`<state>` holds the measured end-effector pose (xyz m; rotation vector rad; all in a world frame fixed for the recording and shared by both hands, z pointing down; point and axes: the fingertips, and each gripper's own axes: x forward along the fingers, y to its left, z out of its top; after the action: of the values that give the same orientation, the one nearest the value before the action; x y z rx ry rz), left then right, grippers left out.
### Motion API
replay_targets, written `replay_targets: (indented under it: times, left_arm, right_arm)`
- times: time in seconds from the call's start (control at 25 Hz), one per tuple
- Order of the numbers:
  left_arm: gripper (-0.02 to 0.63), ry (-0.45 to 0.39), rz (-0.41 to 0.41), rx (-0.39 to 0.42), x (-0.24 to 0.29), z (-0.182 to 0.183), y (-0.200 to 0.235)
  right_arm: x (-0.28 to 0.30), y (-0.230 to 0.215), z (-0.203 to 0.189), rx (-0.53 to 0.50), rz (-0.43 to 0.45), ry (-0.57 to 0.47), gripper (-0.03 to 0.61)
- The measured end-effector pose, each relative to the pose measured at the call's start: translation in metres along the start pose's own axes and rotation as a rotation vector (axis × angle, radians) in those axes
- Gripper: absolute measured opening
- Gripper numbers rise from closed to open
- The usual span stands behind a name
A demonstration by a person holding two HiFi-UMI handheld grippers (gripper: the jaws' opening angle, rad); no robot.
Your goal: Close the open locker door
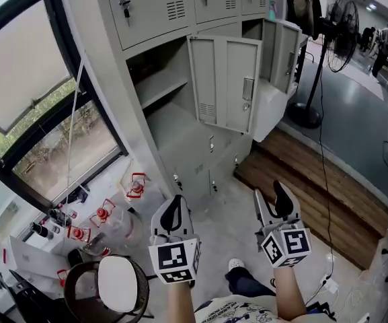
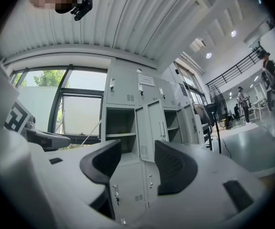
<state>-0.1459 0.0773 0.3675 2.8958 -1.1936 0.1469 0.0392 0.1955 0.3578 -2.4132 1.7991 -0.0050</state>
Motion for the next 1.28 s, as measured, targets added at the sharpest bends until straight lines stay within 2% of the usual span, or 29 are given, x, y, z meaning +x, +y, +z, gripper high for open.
replay_targets:
  times: [0.36, 0.6, 0.84, 1.28]
  left_arm:
    - [0.008, -0.006, 0.060, -0.004, 0.092, 0.017, -0.018]
    - [0.008, 0.010, 0.083, -0.006, 0.130, 0.013, -0.031]
    - [0.008, 0.030, 0.095, -0.007, 0.155, 0.008, -0.034]
    - [0.008, 0.036, 0.043, -0.007, 0.225, 0.006, -0.020]
  right_arm:
    - [0.083, -0.067, 0.010, 0.005, 0.054, -0.007, 0.219]
    - [0.115, -0.100, 0.002, 0.022, 0.078, 0.006, 0.219]
    - [0.136, -0.117, -0.012, 0.043, 0.090, 0.035, 0.219]
    - [0.193, -0.129, -0.030, 0.018, 0.084, 0.063, 0.219]
